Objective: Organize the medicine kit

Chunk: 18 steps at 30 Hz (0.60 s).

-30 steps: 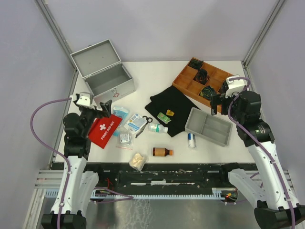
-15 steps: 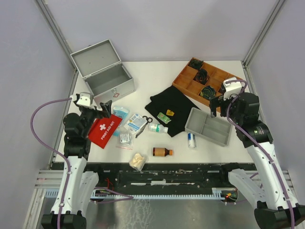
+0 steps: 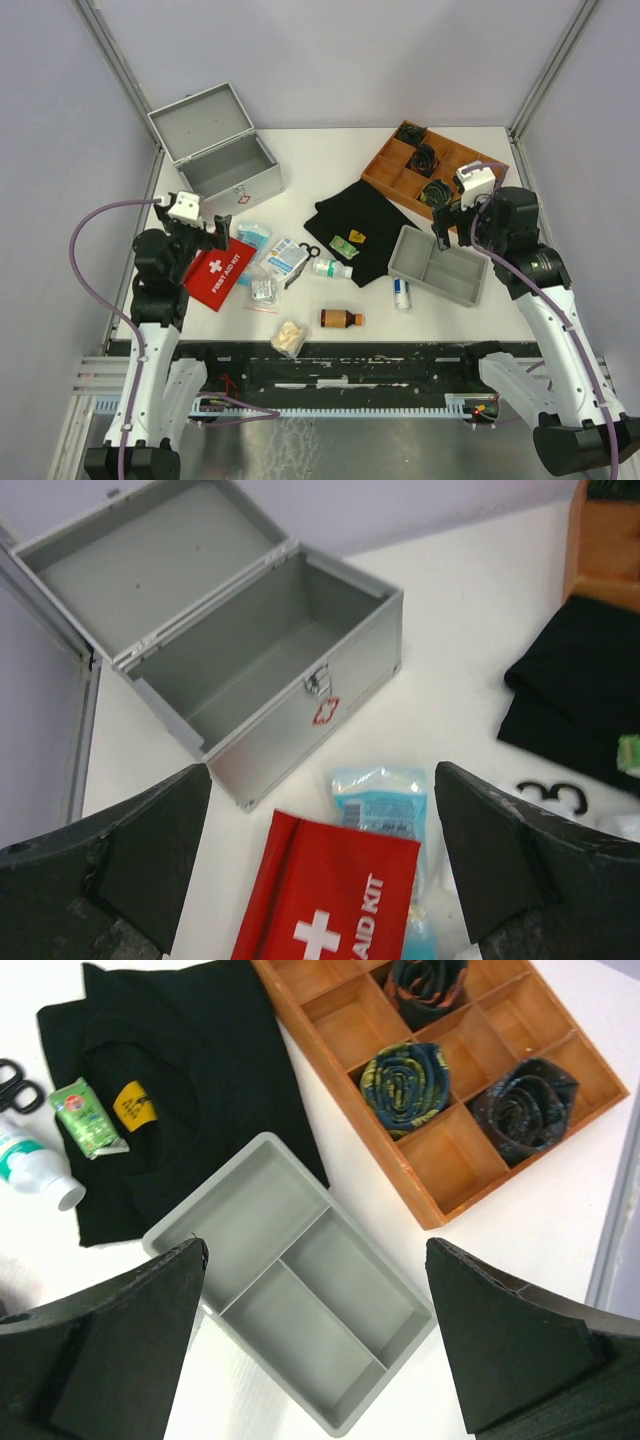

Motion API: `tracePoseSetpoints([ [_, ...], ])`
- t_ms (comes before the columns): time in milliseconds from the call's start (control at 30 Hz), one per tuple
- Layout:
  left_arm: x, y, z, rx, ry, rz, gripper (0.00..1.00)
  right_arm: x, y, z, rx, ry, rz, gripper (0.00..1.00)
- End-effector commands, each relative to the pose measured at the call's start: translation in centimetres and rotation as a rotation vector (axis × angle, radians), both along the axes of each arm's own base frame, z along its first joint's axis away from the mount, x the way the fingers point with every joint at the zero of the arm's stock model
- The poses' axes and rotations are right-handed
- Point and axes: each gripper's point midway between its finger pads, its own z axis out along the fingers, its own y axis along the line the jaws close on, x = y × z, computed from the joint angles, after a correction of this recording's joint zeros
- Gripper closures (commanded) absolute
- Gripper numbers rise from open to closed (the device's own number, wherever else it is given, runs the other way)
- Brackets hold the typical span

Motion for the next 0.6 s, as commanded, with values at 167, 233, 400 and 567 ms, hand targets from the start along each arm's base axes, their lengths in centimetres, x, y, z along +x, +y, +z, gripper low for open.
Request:
tracePoseSetpoints([
  [167,-0.5,1.5,-7.5,0.289,0.362,-0.071,0.00,-0.9,1.2,-0.7,0.013,-0.002,0.092,0.00],
  [233,-0.7,1.8,-9.3,0.324,0.424,-0.086,0.00,-1.0,1.2,-1.0,0.008,0.004,0.101,0.00],
  [400,-1.0,3.4,-13.0,0.433,0.527,-0.074,0.01,-1.0,1.3,-1.5,0.002,0.024,0.111,0.00],
  [567,-0.6,5.0,-15.8,0.486,0.633,-0.054,0.09,-1.2,1.7,-2.1,0.001,0.048,0.138,0.00],
])
